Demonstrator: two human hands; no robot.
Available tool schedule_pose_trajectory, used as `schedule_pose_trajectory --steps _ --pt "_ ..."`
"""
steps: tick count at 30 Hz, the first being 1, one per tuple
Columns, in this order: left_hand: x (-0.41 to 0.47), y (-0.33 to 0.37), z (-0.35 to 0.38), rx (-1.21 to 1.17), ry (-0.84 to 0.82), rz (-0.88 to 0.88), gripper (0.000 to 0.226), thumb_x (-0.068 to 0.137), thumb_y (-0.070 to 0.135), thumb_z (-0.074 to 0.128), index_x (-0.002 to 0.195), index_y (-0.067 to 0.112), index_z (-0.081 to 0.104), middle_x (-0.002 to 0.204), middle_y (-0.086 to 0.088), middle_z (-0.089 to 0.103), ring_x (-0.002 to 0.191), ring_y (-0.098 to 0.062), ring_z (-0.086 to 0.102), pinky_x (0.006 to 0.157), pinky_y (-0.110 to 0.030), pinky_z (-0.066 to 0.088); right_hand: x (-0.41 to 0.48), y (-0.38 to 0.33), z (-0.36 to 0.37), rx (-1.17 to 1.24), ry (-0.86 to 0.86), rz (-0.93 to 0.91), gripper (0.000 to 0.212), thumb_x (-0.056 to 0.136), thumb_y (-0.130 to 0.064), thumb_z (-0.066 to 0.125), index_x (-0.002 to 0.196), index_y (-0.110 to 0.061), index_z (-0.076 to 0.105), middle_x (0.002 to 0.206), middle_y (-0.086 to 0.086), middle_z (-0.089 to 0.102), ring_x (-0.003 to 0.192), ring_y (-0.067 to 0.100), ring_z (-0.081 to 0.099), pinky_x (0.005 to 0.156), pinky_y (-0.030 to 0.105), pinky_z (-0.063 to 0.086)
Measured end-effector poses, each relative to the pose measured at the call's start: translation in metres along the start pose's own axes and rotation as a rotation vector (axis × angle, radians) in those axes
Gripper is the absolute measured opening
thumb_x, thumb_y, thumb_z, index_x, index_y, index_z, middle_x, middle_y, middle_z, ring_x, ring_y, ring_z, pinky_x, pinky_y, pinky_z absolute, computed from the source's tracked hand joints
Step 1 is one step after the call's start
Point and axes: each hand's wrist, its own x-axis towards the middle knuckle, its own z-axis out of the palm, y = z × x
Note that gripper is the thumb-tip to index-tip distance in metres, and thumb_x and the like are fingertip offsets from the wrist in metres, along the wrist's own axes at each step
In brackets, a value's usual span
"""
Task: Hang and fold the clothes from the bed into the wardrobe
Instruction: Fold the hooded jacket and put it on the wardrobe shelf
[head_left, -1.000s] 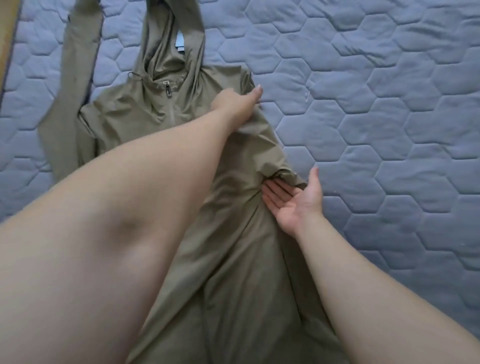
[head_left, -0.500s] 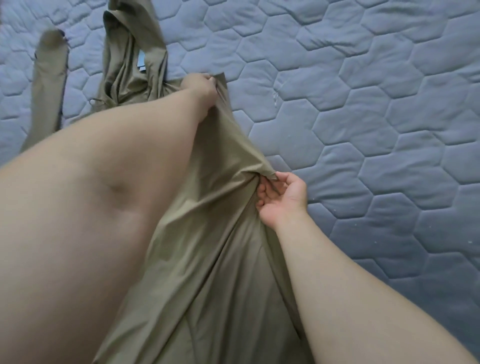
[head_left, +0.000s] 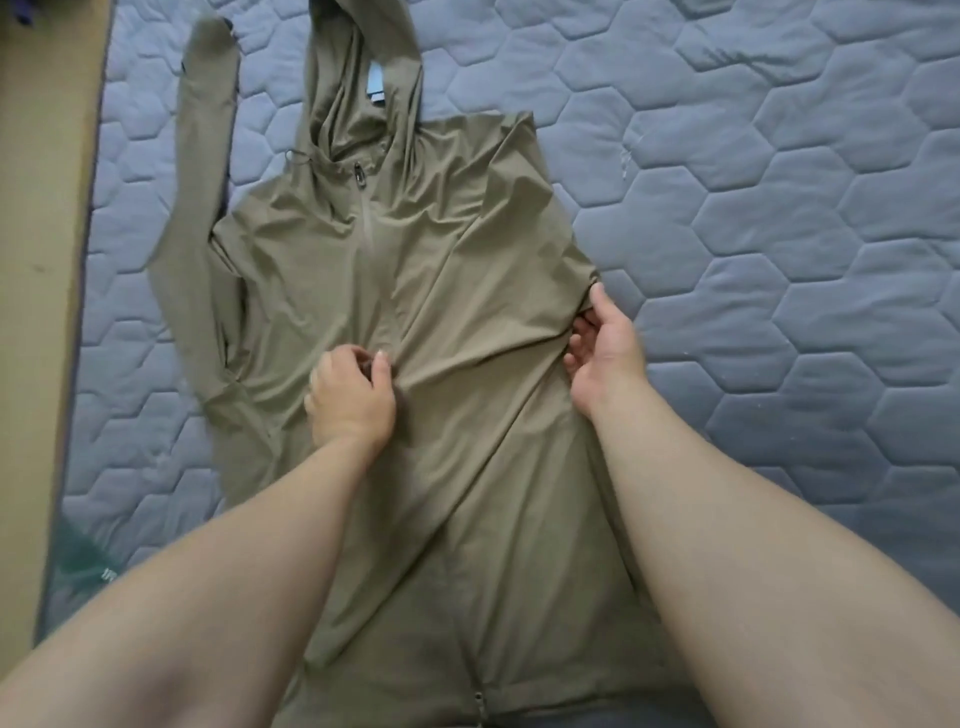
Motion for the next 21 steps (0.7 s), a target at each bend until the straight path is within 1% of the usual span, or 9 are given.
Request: schedule_pose_trajectory --steps 2,3,4,5,7,9,12,16,21 --pt "-0.033 -0.050 -0.009 0.095 -0.062 -0.108 0.037 0.101 0.044 0.049 0.111 0.011 0.062 0.116 -0.019 0.060 0.116 -0.039 0.054 0.099 -0.050 0.041 -0.014 0.012 0.002 -0.099 -0.011 -0.076 0.039 0.075 -0.048 0.082 0.099 -0.021 0.068 0.090 -0.004 0.071 0.062 0.008 0.057 0.049 0.023 0.044" --pt "-0.049 -0.074 -0.013 0.146 -0.097 -0.164 0.039 0.101 0.045 0.048 0.112 0.011 0.061 0.118 -0.019 0.060 0.116 -0.040 0.054 0.099 -0.051 0.041 -0.023 0.020 0.003 -0.228 0.023 -0.129 0.048 0.069 -0.047 0.085 0.104 -0.019 0.067 0.102 0.001 0.073 0.075 0.014 0.065 0.059 0.030 0.053" --pt "-0.063 -0.097 -0.016 0.194 -0.130 -0.206 0.040 0.100 0.047 0.047 0.112 0.011 0.061 0.117 -0.019 0.060 0.116 -0.039 0.054 0.098 -0.051 0.041 -0.030 0.030 0.003 -0.424 0.083 -0.210 0.056 0.067 -0.044 0.087 0.110 -0.017 0.066 0.112 0.007 0.072 0.091 0.021 0.068 0.076 0.038 0.058" --pt "-0.076 -0.118 -0.020 0.235 -0.157 -0.228 0.041 0.100 0.048 0.046 0.110 0.011 0.061 0.115 -0.018 0.061 0.114 -0.039 0.055 0.097 -0.051 0.042 -0.040 0.043 0.003 -0.638 0.153 -0.285 0.061 0.069 -0.039 0.086 0.118 -0.013 0.061 0.121 0.012 0.067 0.105 0.027 0.064 0.093 0.040 0.053" --pt "-0.099 -0.154 -0.025 0.295 -0.199 -0.220 0.042 0.099 0.052 0.044 0.103 0.014 0.062 0.109 -0.016 0.063 0.108 -0.038 0.057 0.092 -0.050 0.043 -0.066 0.071 0.002 -0.928 0.226 -0.424 0.064 0.077 -0.026 0.080 0.131 -0.011 0.049 0.133 0.019 0.053 0.122 0.035 0.051 0.106 0.035 0.039" --pt "-0.115 -0.180 -0.030 0.319 -0.226 -0.194 0.043 0.099 0.056 0.042 0.095 0.017 0.060 0.103 -0.013 0.064 0.102 -0.036 0.059 0.087 -0.047 0.044 -0.092 0.097 0.003 -0.995 0.210 -0.543 0.060 0.080 -0.019 0.074 0.131 -0.011 0.043 0.135 0.020 0.045 0.124 0.038 0.047 0.104 0.036 0.035" --pt "-0.130 -0.205 -0.035 0.293 -0.278 -0.150 0.042 0.100 0.059 0.036 0.089 0.022 0.054 0.100 -0.009 0.066 0.098 -0.034 0.062 0.082 -0.044 0.044 -0.115 0.133 0.000 -1.136 0.134 -0.635 0.045 0.085 -0.018 0.069 0.124 -0.015 0.047 0.129 0.014 0.048 0.112 0.038 0.054 0.092 0.037 0.042" --pt "-0.138 -0.221 -0.034 0.225 -0.427 -0.084 0.041 0.100 0.060 0.038 0.089 0.022 0.045 0.100 -0.011 0.068 0.098 -0.036 0.065 0.074 -0.041 0.047 -0.127 0.174 -0.004 -1.460 0.045 -0.545 0.027 0.092 -0.029 0.063 0.115 -0.018 0.051 0.121 0.012 0.055 0.110 0.036 0.058 0.090 0.041 0.047" --pt "-0.133 -0.239 -0.034 0.148 -0.519 -0.083 0.042 0.102 0.058 0.039 0.094 0.018 0.049 0.108 -0.015 0.068 0.104 -0.038 0.064 0.078 -0.041 0.049 -0.128 0.203 -0.010 -1.635 0.061 -0.425 0.033 0.095 -0.038 0.061 0.116 -0.016 0.050 0.123 0.015 0.053 0.113 0.039 0.058 0.095 0.045 0.049"
